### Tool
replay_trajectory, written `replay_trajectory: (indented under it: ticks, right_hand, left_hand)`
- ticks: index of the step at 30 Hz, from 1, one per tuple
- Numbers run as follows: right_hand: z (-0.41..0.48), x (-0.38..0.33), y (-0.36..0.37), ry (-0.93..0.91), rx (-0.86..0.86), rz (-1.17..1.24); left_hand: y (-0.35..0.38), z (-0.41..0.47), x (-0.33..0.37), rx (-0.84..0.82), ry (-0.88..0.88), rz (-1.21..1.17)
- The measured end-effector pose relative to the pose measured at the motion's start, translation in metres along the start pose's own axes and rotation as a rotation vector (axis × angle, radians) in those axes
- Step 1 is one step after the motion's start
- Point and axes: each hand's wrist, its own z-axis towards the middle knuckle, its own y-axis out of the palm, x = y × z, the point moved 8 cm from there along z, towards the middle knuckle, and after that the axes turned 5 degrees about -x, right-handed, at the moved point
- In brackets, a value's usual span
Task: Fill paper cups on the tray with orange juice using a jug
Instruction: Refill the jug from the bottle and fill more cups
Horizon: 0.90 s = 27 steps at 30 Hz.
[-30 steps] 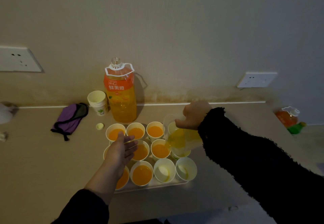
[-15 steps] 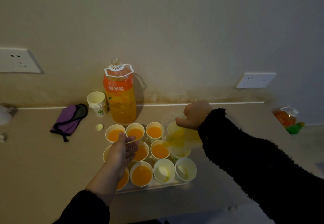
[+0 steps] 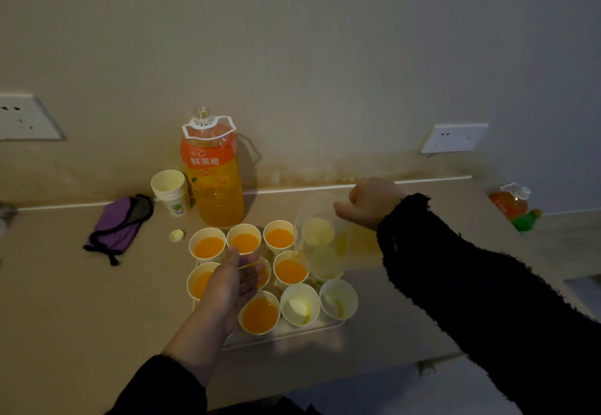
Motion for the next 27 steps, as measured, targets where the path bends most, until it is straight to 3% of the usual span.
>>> replay_trajectory:
  ticks: [27]
  right_hand:
    - [-0.039, -0.032, 0.024, -0.002, -0.058, -0.161]
  left_hand:
    - [-0.004, -0.012, -0.014, -0.050, -0.060, 0.059]
